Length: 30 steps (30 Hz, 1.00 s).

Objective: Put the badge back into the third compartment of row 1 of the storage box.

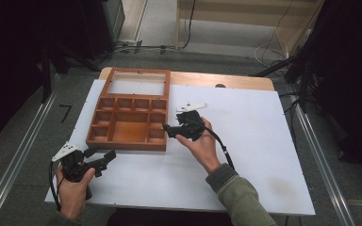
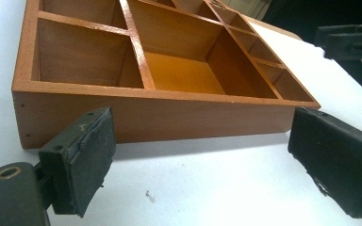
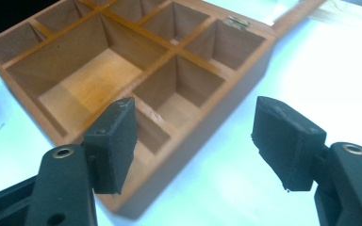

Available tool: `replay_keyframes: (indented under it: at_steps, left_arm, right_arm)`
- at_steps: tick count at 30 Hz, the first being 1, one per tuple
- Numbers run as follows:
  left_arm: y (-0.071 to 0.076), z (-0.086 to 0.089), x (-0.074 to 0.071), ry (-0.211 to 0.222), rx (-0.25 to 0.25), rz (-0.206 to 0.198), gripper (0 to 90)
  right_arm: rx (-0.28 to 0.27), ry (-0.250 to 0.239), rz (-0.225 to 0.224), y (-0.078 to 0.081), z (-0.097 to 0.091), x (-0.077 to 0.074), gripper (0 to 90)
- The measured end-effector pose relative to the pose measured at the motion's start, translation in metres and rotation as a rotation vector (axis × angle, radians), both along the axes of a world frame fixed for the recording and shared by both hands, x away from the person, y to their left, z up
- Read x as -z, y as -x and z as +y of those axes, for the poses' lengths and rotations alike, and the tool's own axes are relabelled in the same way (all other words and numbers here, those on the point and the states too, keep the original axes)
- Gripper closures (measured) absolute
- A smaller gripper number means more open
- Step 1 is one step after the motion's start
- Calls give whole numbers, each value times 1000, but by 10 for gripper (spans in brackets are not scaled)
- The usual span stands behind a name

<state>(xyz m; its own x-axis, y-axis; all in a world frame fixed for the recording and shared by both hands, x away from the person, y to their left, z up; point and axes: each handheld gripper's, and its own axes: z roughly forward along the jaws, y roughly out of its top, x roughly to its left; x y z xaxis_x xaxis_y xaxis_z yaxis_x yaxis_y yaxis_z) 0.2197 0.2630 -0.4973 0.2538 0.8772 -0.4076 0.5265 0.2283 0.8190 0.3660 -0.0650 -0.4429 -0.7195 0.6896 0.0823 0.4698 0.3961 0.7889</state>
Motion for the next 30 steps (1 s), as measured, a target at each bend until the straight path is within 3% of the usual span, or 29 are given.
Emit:
replay_keyframes:
  at_steps: [30]
  left_arm:
    - [0, -2, 2, -14, 2, 13, 80]
  right_arm:
    - [66, -19, -13, 46, -114, 19, 234]
